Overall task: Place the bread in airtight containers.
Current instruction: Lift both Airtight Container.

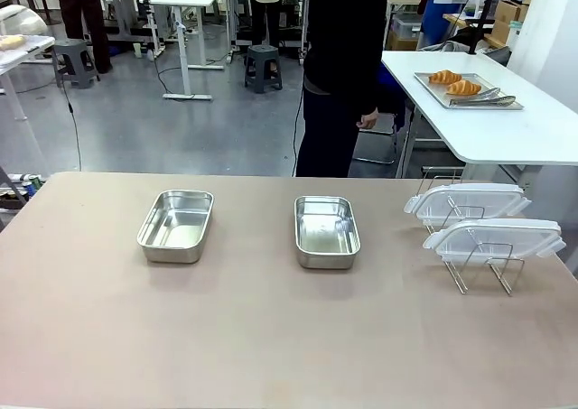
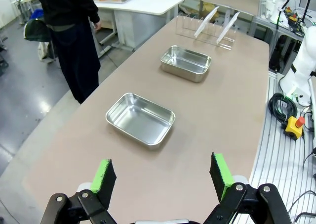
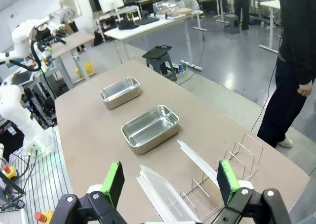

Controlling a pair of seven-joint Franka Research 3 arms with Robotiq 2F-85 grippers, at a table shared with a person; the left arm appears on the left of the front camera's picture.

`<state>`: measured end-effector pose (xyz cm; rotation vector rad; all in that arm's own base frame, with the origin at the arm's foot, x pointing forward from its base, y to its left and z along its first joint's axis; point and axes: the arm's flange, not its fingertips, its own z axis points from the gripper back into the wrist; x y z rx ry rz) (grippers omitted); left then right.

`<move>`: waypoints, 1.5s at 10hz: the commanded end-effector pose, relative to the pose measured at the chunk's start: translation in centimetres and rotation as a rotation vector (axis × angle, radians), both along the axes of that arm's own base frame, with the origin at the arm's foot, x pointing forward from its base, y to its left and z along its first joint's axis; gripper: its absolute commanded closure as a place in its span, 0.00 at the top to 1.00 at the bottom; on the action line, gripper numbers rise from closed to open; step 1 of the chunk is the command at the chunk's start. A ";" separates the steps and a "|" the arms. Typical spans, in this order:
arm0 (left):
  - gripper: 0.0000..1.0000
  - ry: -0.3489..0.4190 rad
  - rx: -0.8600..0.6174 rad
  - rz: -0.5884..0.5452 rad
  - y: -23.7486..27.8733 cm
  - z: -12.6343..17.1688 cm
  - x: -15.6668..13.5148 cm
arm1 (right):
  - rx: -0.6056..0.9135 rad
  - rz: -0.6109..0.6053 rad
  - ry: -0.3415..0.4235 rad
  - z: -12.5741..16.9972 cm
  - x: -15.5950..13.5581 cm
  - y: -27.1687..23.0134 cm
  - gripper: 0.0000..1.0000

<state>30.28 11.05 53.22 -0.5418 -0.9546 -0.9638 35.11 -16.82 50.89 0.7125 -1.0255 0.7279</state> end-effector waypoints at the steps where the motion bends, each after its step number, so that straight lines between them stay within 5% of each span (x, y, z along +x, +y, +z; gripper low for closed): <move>1: 1.00 -0.025 -0.015 -0.016 0.1 0.1 0.4 | 0.007 0.009 -0.034 0.1 0.4 -0.1 1.00; 15: 1.00 -0.025 -0.015 -0.016 0.1 0.1 0.4 | 0.007 0.009 -0.034 0.1 0.4 -0.1 1.00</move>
